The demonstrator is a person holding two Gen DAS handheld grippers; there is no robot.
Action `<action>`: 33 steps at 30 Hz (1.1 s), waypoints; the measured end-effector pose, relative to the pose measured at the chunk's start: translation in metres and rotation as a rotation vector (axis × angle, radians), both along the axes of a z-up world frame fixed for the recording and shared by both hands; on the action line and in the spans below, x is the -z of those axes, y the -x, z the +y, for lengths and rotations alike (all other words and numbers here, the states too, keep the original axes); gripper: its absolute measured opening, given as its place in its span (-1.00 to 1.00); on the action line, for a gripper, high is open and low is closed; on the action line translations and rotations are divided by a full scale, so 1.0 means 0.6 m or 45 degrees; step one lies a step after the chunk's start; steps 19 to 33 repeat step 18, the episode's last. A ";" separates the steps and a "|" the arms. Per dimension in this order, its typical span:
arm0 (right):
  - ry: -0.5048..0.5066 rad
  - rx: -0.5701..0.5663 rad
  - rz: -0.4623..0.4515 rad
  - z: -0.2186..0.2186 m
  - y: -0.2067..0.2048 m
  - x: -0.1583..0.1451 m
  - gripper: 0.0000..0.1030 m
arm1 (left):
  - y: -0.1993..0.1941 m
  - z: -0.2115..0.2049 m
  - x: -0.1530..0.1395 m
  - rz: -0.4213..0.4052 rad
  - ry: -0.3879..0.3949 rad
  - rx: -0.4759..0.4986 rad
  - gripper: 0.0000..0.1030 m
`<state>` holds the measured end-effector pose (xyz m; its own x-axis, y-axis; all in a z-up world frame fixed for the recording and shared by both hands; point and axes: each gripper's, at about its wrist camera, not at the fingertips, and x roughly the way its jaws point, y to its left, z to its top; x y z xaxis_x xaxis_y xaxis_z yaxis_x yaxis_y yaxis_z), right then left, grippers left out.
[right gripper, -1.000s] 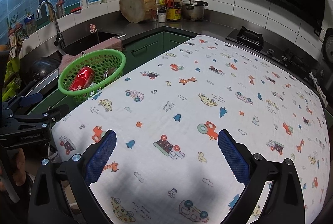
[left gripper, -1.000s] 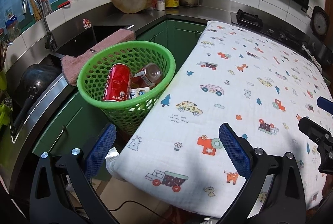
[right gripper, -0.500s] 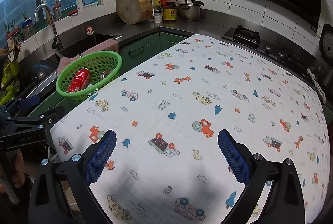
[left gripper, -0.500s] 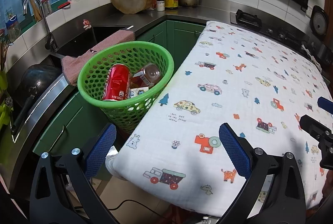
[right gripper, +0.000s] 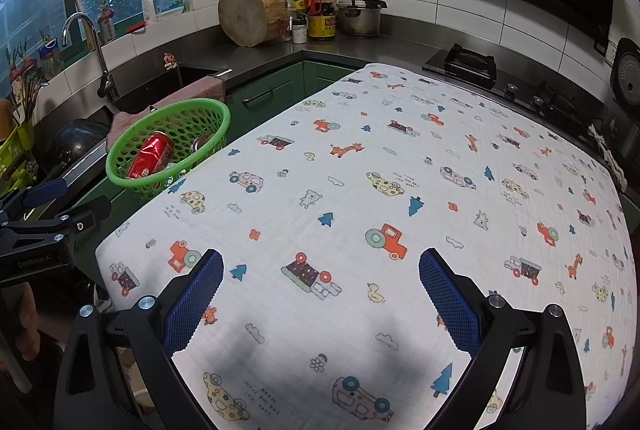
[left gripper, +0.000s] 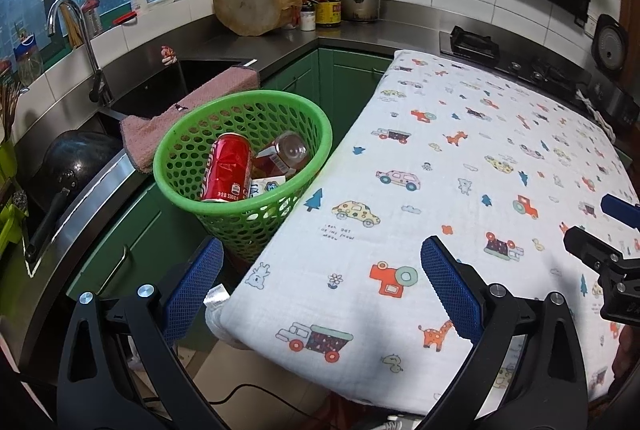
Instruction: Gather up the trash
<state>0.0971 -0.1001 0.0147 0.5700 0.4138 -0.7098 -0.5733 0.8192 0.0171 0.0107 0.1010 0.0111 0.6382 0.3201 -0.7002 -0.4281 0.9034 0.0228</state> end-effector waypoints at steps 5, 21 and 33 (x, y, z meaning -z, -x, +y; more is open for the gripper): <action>0.000 0.002 0.000 0.000 0.001 0.000 0.85 | 0.003 -0.006 -0.004 -0.013 -0.012 0.000 0.90; -0.009 0.011 0.002 -0.012 0.005 0.002 0.85 | -0.003 -0.012 0.000 -0.001 -0.007 0.030 0.90; -0.009 0.011 0.002 -0.012 0.005 0.002 0.85 | -0.003 -0.012 0.000 -0.001 -0.007 0.030 0.90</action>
